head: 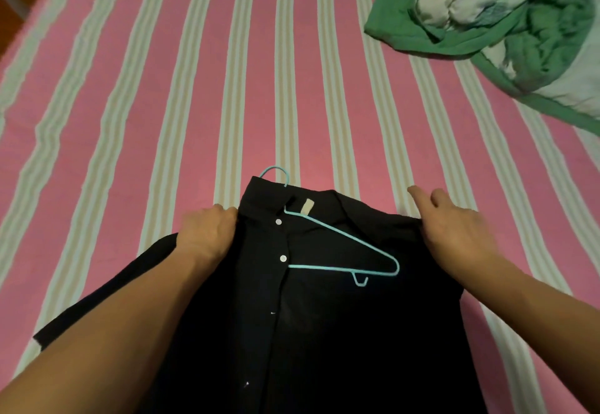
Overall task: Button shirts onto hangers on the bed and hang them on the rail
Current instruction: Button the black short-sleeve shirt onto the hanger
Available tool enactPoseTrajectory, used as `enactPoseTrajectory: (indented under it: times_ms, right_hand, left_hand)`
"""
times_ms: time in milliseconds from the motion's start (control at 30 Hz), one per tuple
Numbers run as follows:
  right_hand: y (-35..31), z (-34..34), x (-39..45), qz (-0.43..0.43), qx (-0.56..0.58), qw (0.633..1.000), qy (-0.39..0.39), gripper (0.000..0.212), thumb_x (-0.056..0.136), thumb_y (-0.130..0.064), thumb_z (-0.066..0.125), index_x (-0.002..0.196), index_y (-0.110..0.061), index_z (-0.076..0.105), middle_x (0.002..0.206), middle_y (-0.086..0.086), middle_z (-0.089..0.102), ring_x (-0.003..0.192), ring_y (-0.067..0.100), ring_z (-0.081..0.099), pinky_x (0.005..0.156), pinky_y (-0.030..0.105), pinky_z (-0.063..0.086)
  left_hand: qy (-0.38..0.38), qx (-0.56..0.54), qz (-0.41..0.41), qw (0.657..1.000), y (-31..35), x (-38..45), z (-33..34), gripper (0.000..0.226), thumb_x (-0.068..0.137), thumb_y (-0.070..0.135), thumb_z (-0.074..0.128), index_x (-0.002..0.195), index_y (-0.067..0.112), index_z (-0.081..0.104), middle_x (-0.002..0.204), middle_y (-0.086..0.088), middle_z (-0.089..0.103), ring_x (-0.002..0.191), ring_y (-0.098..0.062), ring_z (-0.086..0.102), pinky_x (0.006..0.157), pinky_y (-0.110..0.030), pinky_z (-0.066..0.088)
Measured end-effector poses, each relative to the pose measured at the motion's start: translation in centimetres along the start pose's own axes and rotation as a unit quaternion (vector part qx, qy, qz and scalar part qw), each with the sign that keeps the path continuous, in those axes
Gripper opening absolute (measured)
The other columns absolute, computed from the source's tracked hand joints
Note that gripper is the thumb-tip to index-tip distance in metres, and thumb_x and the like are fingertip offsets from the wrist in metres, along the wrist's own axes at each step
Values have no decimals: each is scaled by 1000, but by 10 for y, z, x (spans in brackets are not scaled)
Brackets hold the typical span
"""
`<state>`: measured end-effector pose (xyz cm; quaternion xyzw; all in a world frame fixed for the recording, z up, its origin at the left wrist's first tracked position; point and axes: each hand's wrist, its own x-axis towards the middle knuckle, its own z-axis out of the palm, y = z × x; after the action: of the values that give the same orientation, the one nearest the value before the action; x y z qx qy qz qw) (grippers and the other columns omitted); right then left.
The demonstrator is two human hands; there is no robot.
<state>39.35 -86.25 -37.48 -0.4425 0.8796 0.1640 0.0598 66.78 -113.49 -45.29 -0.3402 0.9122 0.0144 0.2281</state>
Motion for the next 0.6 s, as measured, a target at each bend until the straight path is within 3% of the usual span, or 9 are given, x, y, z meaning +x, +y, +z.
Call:
enactPoseTrajectory:
  times_ms: [100, 167, 233, 300, 333, 400, 467, 533, 600]
  right_hand:
    - [-2, -18, 4, -14, 29, 999, 24, 18, 97, -20, 54, 115, -19, 52, 88, 6, 62, 59, 32, 50, 50, 35, 27]
    - [-22, -39, 11, 10, 230, 973, -20, 18, 99, -29, 50, 86, -17, 54, 77, 6, 65, 65, 31, 54, 56, 37, 37]
    - [-50, -60, 19, 104, 520, 838, -128, 38, 102, -38, 48, 76, -13, 60, 70, 3, 67, 68, 25, 63, 64, 33, 46]
    - [-76, -69, 18, 147, 641, 699, -281, 36, 100, -44, 50, 85, -15, 66, 70, -1, 70, 69, 18, 68, 69, 30, 51]
    - [-82, -64, 18, 107, 597, 711, -355, 36, 98, -49, 53, 93, -16, 66, 74, -2, 71, 72, 15, 68, 73, 30, 54]
    - [-81, -54, 14, 5, 347, 812, -469, 48, 90, -60, 62, 113, -19, 66, 98, -2, 73, 90, 14, 70, 86, 33, 58]
    - [-74, -40, 17, -35, 228, 825, -517, 51, 91, -55, 65, 119, -12, 65, 104, 3, 74, 92, 16, 71, 83, 35, 61]
    - [-72, -31, 23, 9, 268, 866, -422, 36, 99, -41, 58, 106, -6, 66, 97, 8, 74, 82, 21, 71, 75, 37, 60]
    - [-75, -25, 31, 25, 243, 950, -196, 27, 101, -34, 52, 92, -10, 60, 90, 9, 68, 79, 27, 62, 65, 35, 47]
  left_hand:
    - [48, 22, 11, 999, -6, 6, -7, 28, 107, 31, 35, 117, 17, 58, 97, -6, 61, 80, -30, 64, 62, -37, 41]
    - [76, 20, 18, 997, -10, 7, -14, 28, 107, 32, 34, 115, 16, 56, 93, -6, 59, 73, -31, 61, 59, -37, 37]
    - [86, 1, 20, 996, -12, 7, -19, 28, 107, 33, 33, 114, 16, 55, 91, -6, 57, 71, -32, 59, 59, -36, 38]
    - [91, -21, 12, 996, -15, 6, -22, 28, 107, 34, 33, 113, 16, 53, 89, -6, 54, 70, -34, 59, 60, -36, 40]
    - [94, -29, 7, 995, -16, 6, -22, 27, 108, 34, 33, 112, 16, 53, 87, -6, 52, 68, -34, 58, 60, -37, 41]
    - [94, -49, -11, 994, -20, 7, -19, 29, 108, 34, 32, 110, 15, 53, 85, -5, 49, 66, -32, 55, 60, -37, 41]
    - [77, -76, -38, 993, -22, 10, -13, 31, 109, 36, 31, 110, 14, 53, 87, -5, 50, 69, -30, 53, 62, -38, 41]
    - [49, -119, -62, 990, -21, 11, -5, 30, 108, 35, 32, 115, 14, 52, 94, -6, 51, 75, -31, 56, 66, -40, 47]
    - [30, -173, -74, 982, -15, 9, -1, 30, 106, 37, 38, 125, 16, 48, 108, -9, 50, 80, -34, 59, 73, -44, 54]
